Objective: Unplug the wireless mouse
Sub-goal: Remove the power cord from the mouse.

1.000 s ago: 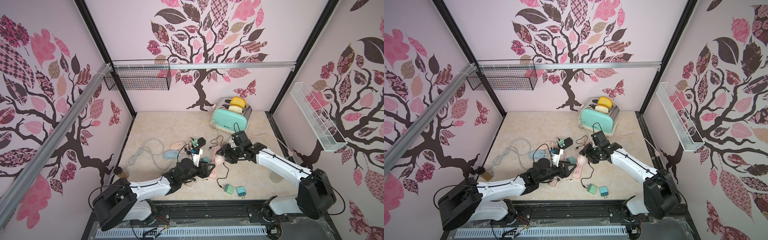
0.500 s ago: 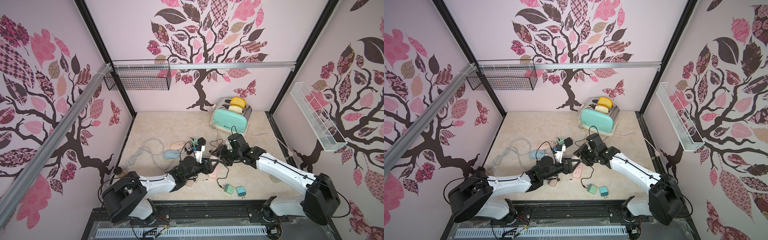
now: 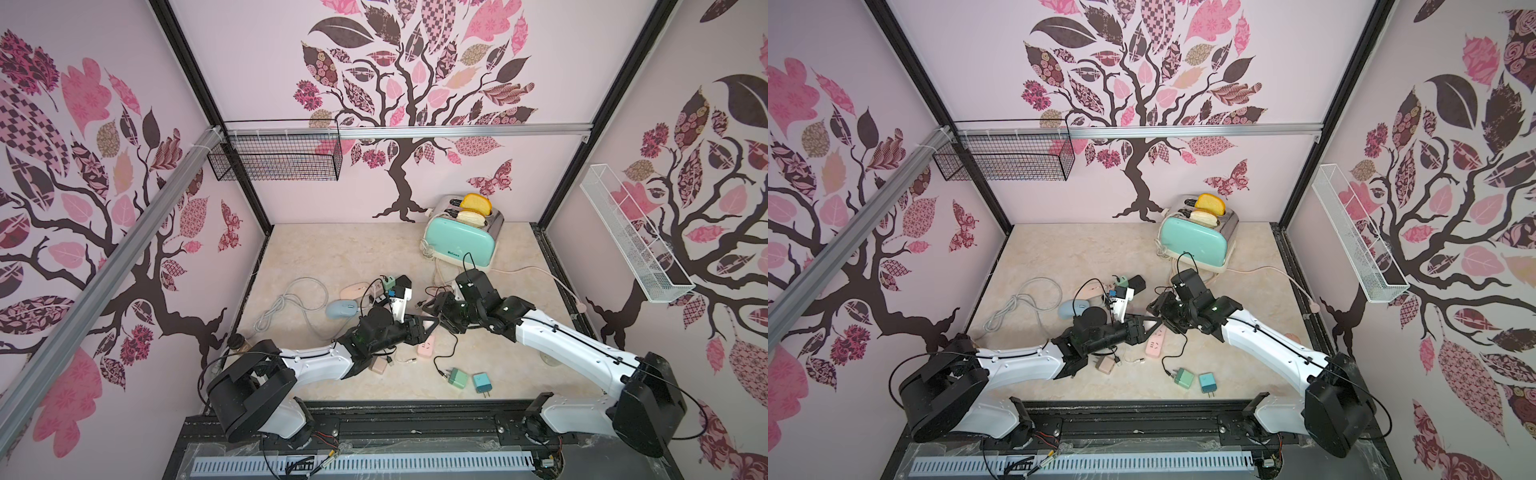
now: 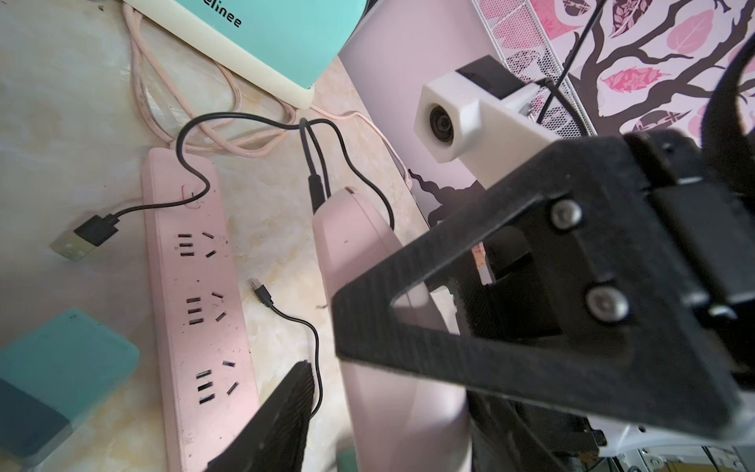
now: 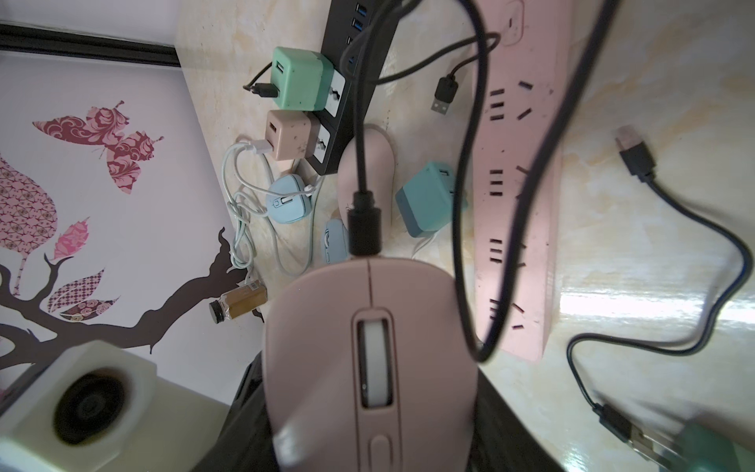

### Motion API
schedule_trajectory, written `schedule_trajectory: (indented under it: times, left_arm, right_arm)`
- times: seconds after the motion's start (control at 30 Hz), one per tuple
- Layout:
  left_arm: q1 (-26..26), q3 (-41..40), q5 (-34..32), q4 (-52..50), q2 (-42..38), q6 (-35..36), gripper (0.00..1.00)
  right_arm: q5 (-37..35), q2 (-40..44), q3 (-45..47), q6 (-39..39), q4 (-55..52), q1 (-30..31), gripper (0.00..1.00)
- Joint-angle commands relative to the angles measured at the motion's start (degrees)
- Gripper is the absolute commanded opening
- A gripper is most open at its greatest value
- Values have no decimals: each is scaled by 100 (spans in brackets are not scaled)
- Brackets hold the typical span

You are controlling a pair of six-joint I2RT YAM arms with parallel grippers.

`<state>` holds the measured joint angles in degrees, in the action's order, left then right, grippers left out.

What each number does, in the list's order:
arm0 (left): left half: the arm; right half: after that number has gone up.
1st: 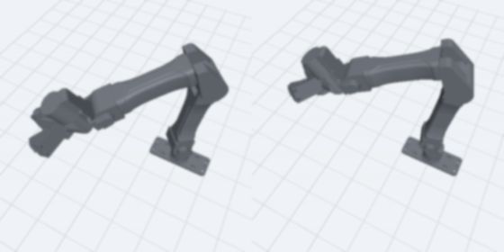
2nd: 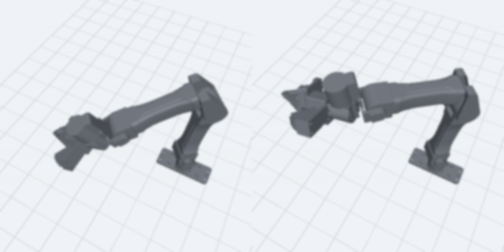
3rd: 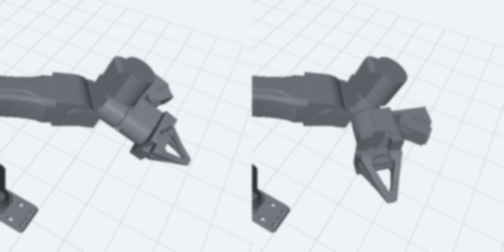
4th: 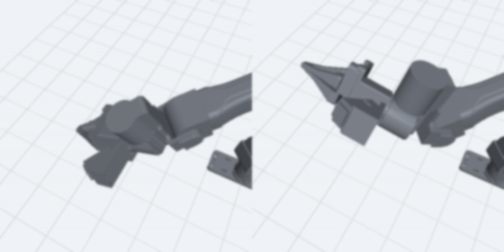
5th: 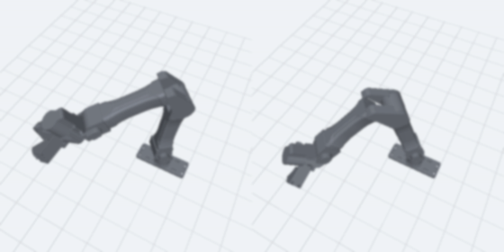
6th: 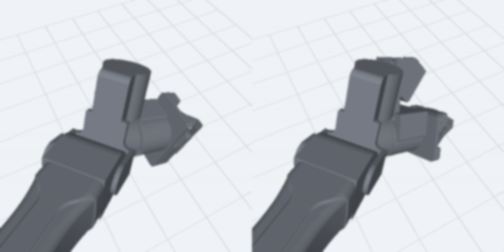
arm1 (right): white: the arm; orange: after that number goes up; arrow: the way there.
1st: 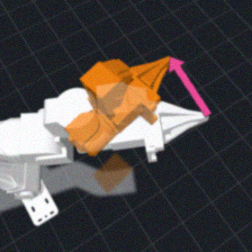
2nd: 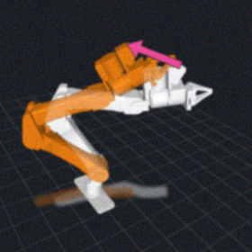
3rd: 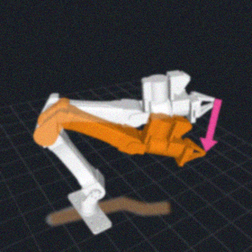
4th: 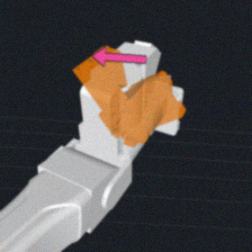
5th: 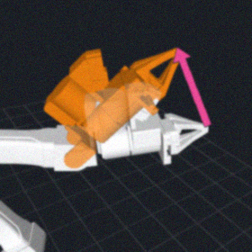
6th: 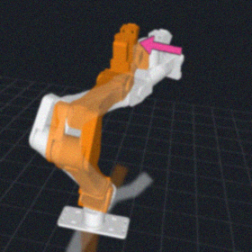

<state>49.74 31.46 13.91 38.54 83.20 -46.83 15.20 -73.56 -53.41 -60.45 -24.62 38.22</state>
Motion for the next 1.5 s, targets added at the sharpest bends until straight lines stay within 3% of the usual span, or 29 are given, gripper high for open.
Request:
schedule_trajectory:
  times: [0.0, 0.1, 0.2, 0.5, 0.7, 0.83, 1.0, 1.13, 1.3, 1.47]
  left_arm:
    - [-42, 64, 200, 13, 78, -49, 57]
    - [-43, 88, 273, 22, 137, -54, 48]
    - [-43, 81, 209, -46, 97, -37, 35]
    - [-124, 85, 201, -98, 76, -133, 0]
    - [-151, 150, 239, -287, 13, -51, 0]
    - [-148, 89, 352, -339, -120, 20, 0]
    - [-151, -196, 455, -332, -481, 222, 0]
    - [-156, -426, 624, -137, -679, 337, 0]
    - [-151, -596, 798, 126, -765, 359, 0]
    - [-130, -716, 984, 501, -794, 323, 0]
  right_arm:
    - [-37, 124, -89, 189, -9, 76, 41]
    - [-42, 122, -87, 213, -19, 81, 43]
    - [10, 131, -119, 244, 1, 81, 53]
    - [5, 145, -148, 270, 1, 83, 66]
    - [-13, 150, -192, 331, -3, 82, 90]
    - [-42, 258, -113, 384, 4, -71, 94]
    - [260, 518, 332, 188, 487, -534, 90]
    - [403, 286, 165, 318, 479, -596, 82]
    - [571, 89, 89, 292, 648, -588, 55]
    - [563, 9, 147, 232, 714, -587, 53]
